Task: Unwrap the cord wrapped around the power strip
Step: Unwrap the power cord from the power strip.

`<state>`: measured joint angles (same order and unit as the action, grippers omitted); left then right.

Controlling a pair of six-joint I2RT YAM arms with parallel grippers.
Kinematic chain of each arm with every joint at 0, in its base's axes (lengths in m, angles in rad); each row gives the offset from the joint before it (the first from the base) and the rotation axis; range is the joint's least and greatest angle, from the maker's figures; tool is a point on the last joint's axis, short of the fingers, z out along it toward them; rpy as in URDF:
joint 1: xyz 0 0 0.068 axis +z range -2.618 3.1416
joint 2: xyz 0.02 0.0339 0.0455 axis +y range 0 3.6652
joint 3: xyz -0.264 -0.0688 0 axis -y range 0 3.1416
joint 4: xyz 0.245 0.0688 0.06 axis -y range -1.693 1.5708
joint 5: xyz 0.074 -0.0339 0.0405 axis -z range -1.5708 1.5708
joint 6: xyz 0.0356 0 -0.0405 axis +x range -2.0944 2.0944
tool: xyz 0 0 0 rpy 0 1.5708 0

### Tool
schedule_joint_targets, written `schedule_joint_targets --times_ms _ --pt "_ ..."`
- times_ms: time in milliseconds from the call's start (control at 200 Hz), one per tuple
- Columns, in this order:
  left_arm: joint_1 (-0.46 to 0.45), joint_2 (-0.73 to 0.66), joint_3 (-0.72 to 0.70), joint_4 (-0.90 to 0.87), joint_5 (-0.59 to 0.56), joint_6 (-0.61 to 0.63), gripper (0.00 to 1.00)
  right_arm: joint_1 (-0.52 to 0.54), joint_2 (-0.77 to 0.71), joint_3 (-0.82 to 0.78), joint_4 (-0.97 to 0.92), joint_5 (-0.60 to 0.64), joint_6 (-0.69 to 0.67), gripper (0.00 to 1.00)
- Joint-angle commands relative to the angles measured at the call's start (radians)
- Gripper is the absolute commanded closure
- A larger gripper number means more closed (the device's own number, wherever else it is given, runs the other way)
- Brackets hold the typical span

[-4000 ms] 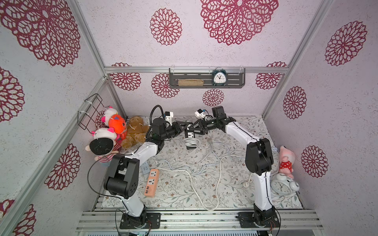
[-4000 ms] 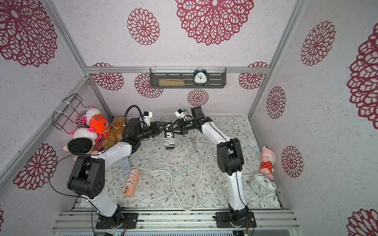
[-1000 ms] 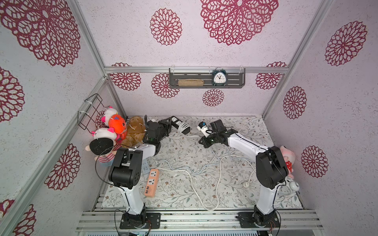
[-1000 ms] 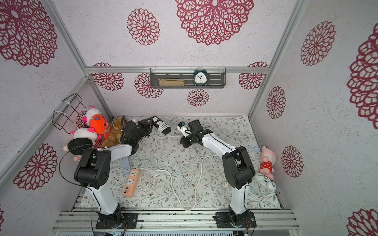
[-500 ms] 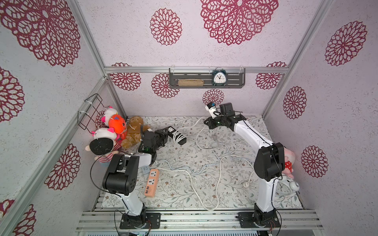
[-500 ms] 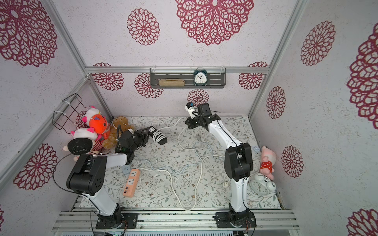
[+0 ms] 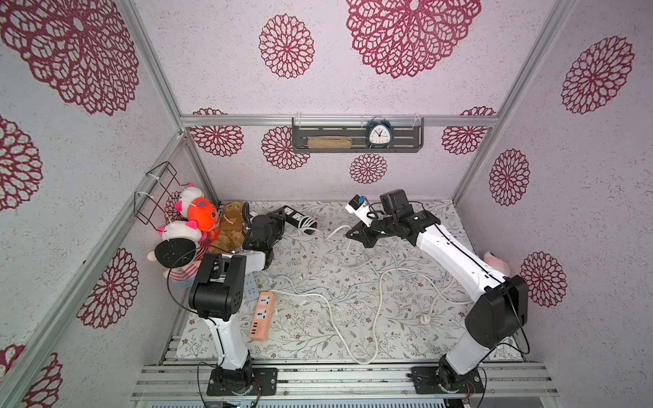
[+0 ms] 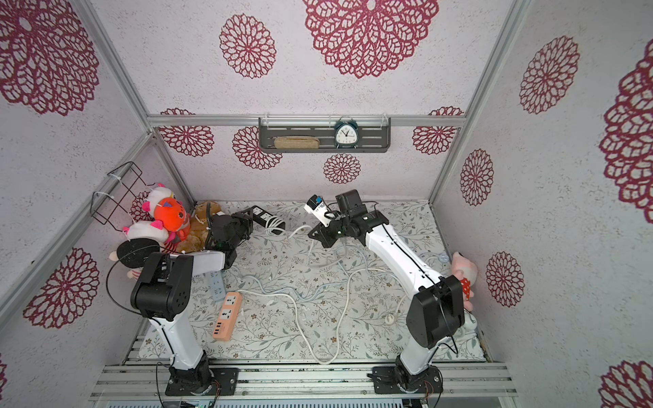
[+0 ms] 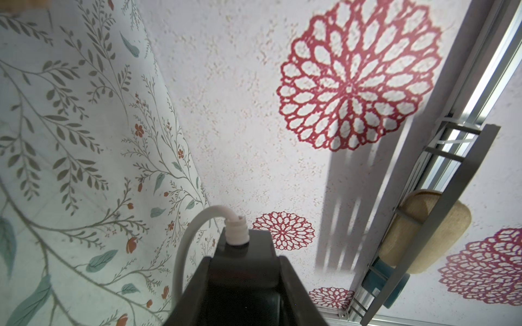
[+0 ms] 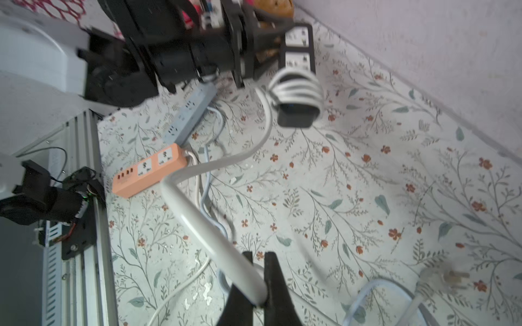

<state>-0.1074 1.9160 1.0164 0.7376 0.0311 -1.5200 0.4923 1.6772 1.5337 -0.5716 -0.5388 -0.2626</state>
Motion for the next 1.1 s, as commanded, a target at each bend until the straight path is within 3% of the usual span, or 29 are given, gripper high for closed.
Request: schedule_joint_targets --times_ms 0,250,455,615,931,1096 --pt "0.04 -0.03 0.028 0.083 -0.027 -0.061 1.0 -0.032 0.022 -0.061 -0.003 0.065 -0.037 1.0" --pt "0.102 -0.104 -0.086 0.217 0.007 -0.193 1.0 -0.11 0.16 -0.058 0.065 0.191 0.035 1.0" --pt "0.144 -0.237 -0.221 0.202 0.023 -0.2 1.0 -0.179 0.244 0.048 0.096 0.219 0.125 1.0" --pt "0.167 -0.333 -0.313 0.177 0.059 -0.202 1.0 -0.217 0.315 0.217 0.062 0.238 0.147 1.0" --pt "0.192 -0.432 -0.412 0.109 0.114 -0.2 1.0 -0.352 0.455 0.705 -0.071 0.275 0.159 1.0" --pt "0.186 -0.455 -0.421 0.097 0.133 -0.209 1.0 -0.409 0.418 0.797 -0.102 0.294 0.142 1.0"
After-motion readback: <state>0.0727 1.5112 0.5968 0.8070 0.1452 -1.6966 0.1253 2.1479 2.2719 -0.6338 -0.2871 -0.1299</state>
